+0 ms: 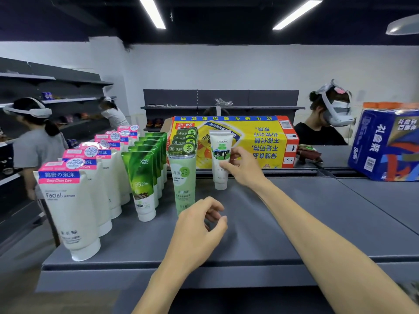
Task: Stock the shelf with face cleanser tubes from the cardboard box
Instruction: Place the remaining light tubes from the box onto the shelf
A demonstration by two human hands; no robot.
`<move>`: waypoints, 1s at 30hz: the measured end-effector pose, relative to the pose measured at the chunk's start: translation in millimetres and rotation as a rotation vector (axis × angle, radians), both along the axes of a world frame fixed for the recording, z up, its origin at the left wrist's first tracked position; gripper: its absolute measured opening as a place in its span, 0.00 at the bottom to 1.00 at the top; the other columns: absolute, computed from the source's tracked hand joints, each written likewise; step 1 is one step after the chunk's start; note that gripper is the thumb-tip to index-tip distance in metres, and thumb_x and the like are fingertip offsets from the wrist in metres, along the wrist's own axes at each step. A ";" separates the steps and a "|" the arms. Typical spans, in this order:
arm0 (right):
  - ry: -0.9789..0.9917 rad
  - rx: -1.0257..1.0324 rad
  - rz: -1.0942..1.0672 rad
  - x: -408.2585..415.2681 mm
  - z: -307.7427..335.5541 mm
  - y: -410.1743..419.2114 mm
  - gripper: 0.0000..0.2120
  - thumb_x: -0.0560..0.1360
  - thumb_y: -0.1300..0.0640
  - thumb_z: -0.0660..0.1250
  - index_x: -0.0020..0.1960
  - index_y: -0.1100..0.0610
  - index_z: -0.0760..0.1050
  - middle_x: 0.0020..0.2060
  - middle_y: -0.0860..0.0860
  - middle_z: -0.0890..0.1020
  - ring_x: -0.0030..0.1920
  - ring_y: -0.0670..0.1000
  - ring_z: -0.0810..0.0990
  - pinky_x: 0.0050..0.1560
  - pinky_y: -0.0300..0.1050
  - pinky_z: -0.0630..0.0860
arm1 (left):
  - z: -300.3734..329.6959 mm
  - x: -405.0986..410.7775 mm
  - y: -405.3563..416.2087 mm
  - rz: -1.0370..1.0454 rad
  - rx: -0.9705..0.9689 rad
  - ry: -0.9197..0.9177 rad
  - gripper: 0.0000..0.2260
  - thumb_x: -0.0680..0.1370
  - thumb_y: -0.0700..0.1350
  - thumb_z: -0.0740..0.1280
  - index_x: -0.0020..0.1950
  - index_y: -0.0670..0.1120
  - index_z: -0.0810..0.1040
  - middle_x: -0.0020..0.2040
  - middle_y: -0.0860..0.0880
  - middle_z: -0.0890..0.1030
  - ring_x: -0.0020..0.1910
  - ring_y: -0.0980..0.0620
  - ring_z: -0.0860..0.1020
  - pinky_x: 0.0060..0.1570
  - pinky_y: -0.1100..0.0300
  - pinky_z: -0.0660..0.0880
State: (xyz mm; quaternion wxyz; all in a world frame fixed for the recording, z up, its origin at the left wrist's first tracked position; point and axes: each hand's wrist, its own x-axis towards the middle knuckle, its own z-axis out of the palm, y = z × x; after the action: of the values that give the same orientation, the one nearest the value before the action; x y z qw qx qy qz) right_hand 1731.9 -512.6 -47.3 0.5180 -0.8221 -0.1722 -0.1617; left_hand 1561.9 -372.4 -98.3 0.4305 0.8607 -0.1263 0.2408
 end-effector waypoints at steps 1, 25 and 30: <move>0.001 -0.004 -0.002 0.3 0.2 0.0 0.16 0.74 0.57 0.74 0.58 0.55 0.73 0.52 0.50 0.81 0.51 0.52 0.83 0.56 0.53 0.80 | 0.1 -0.1 0.2 -0.001 -0.001 -0.001 0.05 0.75 0.47 0.70 0.45 0.57 0.77 0.40 0.58 0.80 0.38 0.60 0.77 0.37 0.71 0.70; 0.031 0.001 -0.006 3.3 -0.2 0.2 0.17 0.74 0.58 0.74 0.59 0.56 0.73 0.51 0.50 0.82 0.51 0.52 0.83 0.56 0.52 0.80 | 1.5 -2.3 -1.9 0.022 0.017 -0.014 0.04 0.75 0.46 0.70 0.45 0.56 0.77 0.39 0.58 0.80 0.39 0.60 0.77 0.37 0.71 0.71; 0.036 -0.011 -0.015 3.5 -0.3 0.5 0.17 0.74 0.57 0.74 0.59 0.56 0.73 0.52 0.50 0.82 0.52 0.52 0.83 0.56 0.52 0.80 | 1.6 -2.5 -1.5 0.018 0.008 -0.012 0.04 0.75 0.46 0.70 0.45 0.56 0.77 0.39 0.58 0.80 0.40 0.60 0.78 0.38 0.71 0.71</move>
State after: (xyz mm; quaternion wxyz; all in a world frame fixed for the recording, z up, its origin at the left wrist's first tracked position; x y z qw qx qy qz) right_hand 1735.3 -512.1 -47.7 0.5152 -0.8290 -0.1577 -0.1497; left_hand 1559.4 -373.9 -96.6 0.4240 0.8620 -0.1221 0.2494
